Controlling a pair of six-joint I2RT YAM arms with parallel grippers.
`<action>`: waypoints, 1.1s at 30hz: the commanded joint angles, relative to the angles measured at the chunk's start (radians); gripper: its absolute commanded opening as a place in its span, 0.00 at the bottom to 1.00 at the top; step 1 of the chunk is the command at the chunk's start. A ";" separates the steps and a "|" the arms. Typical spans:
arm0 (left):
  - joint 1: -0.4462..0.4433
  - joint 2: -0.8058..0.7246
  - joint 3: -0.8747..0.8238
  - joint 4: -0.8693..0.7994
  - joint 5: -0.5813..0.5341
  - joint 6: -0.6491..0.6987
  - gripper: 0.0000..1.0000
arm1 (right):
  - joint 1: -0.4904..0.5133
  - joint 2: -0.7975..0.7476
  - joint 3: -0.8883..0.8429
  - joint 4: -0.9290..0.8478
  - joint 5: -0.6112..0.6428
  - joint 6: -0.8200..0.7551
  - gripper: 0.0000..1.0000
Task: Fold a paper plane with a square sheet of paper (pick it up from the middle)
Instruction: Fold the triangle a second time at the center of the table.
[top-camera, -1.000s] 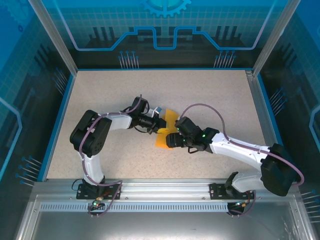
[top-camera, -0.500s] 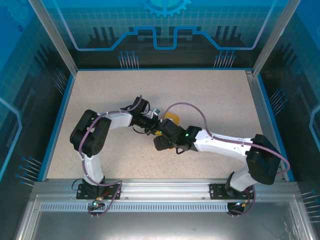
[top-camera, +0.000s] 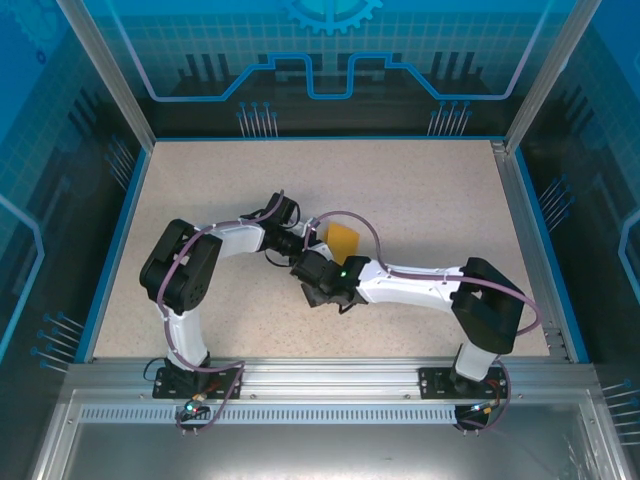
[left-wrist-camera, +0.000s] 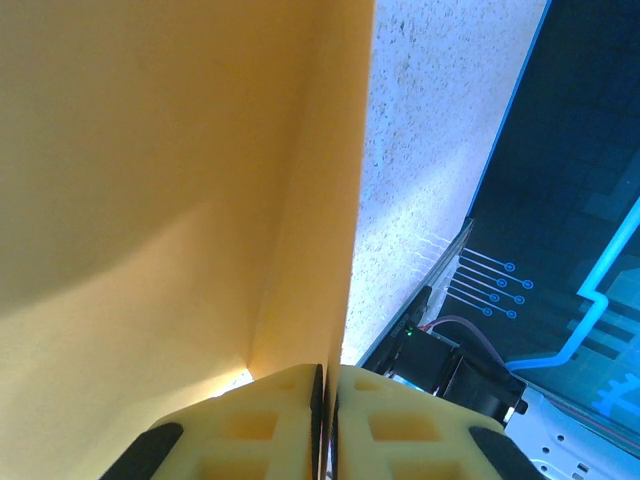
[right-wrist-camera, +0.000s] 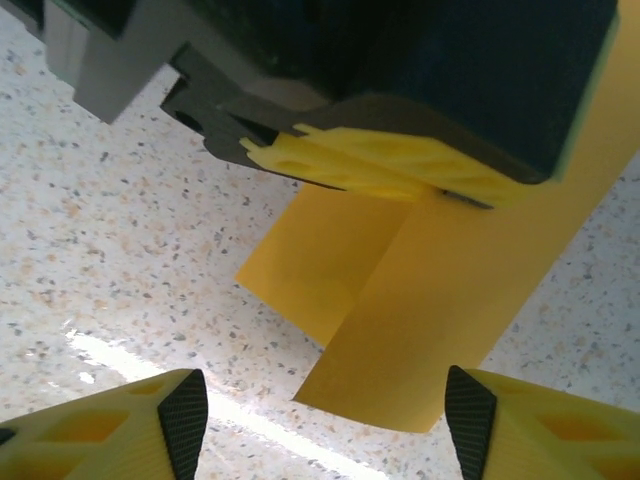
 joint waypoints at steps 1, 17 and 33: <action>-0.002 -0.033 0.019 -0.018 0.030 0.017 0.13 | 0.024 0.013 0.043 -0.058 0.081 0.012 0.63; -0.002 -0.035 0.030 -0.038 0.014 0.020 0.14 | 0.023 -0.027 0.029 -0.065 0.103 0.001 0.22; 0.001 -0.126 0.016 -0.118 -0.165 0.008 0.46 | -0.034 -0.126 -0.075 0.056 -0.046 -0.034 0.04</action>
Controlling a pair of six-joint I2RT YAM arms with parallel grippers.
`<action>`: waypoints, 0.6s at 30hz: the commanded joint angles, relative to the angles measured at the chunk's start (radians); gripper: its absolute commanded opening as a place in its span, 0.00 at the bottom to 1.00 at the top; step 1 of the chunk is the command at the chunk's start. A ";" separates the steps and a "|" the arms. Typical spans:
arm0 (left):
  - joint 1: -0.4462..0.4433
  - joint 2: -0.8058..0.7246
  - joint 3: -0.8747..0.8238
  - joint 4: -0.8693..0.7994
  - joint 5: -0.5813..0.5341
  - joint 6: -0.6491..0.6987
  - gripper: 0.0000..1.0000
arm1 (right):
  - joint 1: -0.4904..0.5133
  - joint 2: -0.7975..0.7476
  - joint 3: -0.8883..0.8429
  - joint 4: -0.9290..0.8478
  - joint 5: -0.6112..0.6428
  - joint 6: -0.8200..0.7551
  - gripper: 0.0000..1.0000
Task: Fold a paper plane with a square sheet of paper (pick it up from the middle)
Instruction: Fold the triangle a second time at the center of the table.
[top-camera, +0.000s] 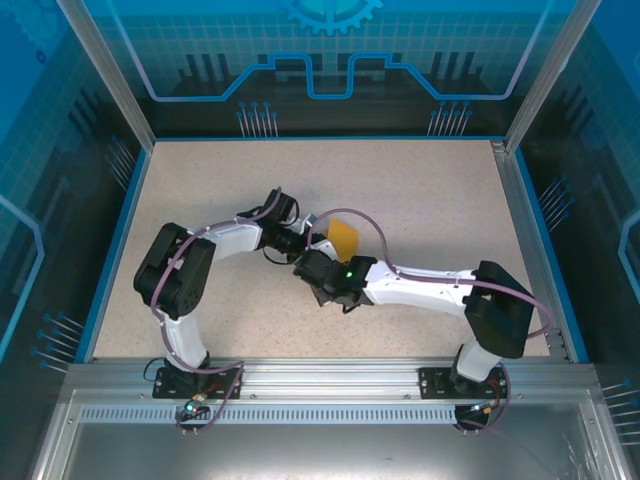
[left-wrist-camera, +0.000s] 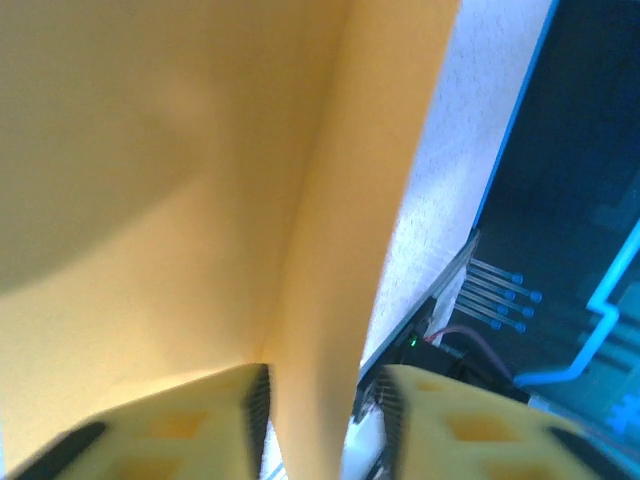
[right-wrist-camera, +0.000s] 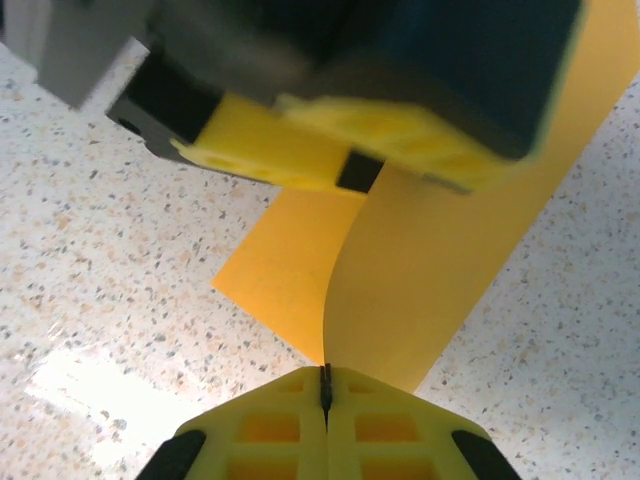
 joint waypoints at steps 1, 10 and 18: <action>0.002 -0.081 -0.003 -0.077 -0.132 0.004 0.47 | -0.049 -0.067 -0.067 0.098 -0.124 -0.026 0.04; 0.002 -0.220 -0.112 -0.077 -0.282 -0.053 0.59 | -0.288 -0.174 -0.284 0.403 -0.626 -0.073 0.05; -0.015 -0.271 -0.202 -0.027 -0.251 -0.058 0.46 | -0.410 -0.160 -0.323 0.447 -0.787 -0.098 0.06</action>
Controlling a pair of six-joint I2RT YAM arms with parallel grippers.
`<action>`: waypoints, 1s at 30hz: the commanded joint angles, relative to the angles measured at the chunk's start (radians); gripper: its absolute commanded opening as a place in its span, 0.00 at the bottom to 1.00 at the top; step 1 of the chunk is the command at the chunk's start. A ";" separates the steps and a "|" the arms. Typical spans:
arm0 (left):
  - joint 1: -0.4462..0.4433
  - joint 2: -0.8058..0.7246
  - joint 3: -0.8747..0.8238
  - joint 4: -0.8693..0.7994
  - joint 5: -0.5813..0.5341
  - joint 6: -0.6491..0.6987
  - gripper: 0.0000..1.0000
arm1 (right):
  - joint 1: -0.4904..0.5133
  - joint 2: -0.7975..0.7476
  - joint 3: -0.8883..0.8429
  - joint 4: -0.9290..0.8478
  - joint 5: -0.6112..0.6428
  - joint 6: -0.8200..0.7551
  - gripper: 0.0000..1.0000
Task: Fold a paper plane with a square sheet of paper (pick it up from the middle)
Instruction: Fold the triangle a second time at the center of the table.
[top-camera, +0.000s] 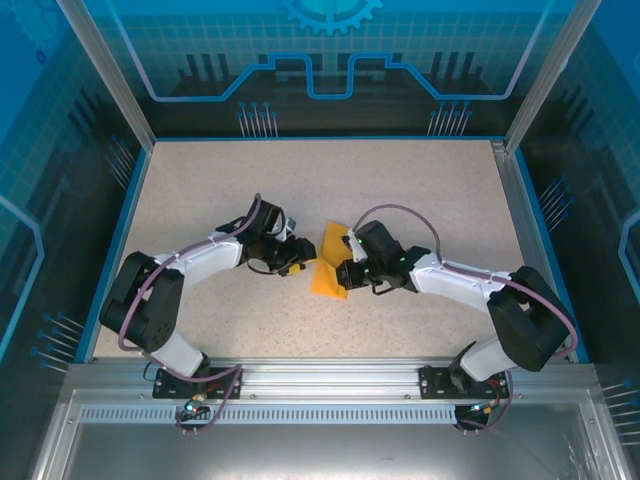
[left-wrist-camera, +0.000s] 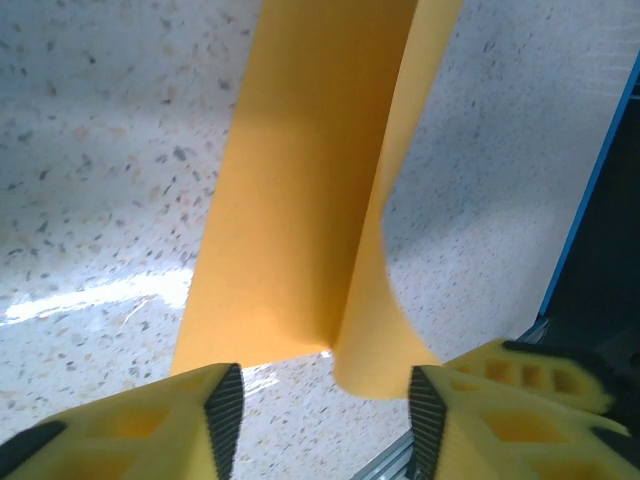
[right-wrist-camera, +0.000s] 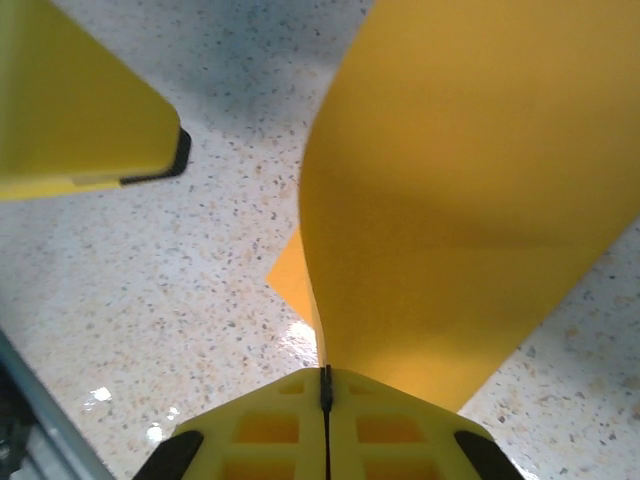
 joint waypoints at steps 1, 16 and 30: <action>-0.023 -0.018 -0.025 0.017 0.017 -0.002 0.42 | -0.030 0.001 -0.011 0.048 -0.102 -0.029 0.06; -0.121 0.086 -0.040 0.072 -0.036 -0.036 0.19 | -0.049 0.061 0.047 -0.075 -0.021 -0.044 0.06; -0.142 0.167 -0.038 0.011 -0.148 -0.028 0.11 | -0.053 0.076 0.076 -0.129 0.052 -0.039 0.06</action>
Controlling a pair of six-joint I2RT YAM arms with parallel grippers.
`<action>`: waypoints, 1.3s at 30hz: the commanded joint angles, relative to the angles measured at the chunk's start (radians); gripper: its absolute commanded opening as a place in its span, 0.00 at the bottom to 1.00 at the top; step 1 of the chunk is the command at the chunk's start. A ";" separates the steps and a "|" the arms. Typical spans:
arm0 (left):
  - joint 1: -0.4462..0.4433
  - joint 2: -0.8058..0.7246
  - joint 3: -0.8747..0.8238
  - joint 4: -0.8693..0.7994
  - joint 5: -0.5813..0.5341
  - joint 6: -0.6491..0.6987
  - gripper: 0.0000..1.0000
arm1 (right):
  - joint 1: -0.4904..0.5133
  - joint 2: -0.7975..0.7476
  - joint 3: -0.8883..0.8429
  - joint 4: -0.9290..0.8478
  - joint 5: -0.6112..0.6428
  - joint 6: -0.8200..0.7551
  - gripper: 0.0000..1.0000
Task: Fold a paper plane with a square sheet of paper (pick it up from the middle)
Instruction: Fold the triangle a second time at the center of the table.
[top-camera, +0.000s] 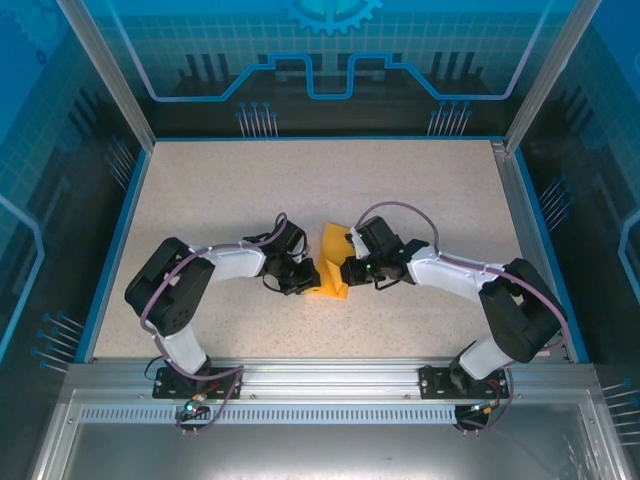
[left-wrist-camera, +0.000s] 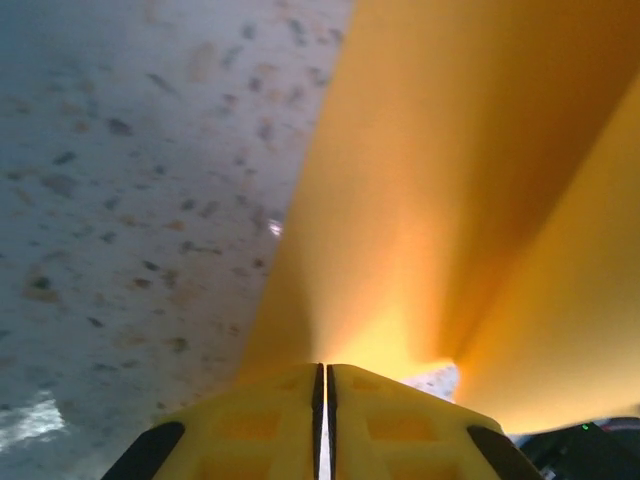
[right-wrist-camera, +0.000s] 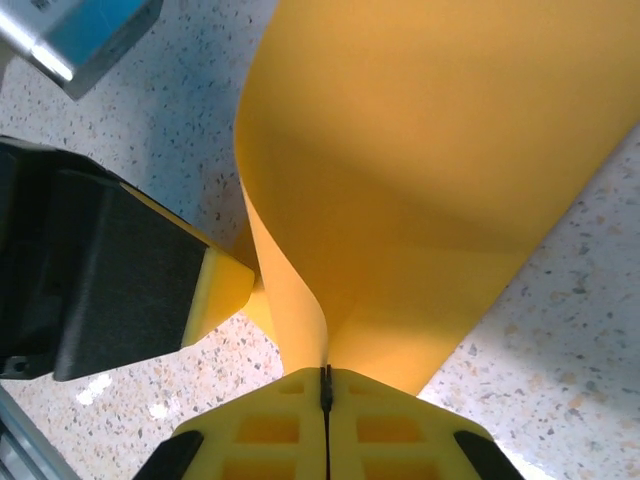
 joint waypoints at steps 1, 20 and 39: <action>-0.005 0.005 -0.024 -0.008 -0.050 -0.010 0.11 | -0.016 0.024 0.049 -0.064 0.048 -0.013 0.06; -0.001 -0.029 -0.021 -0.035 -0.141 -0.001 0.11 | -0.020 0.150 0.213 -0.255 0.108 -0.114 0.06; -0.003 -0.021 0.016 -0.063 -0.124 0.031 0.12 | -0.014 0.279 0.333 -0.343 0.173 -0.173 0.06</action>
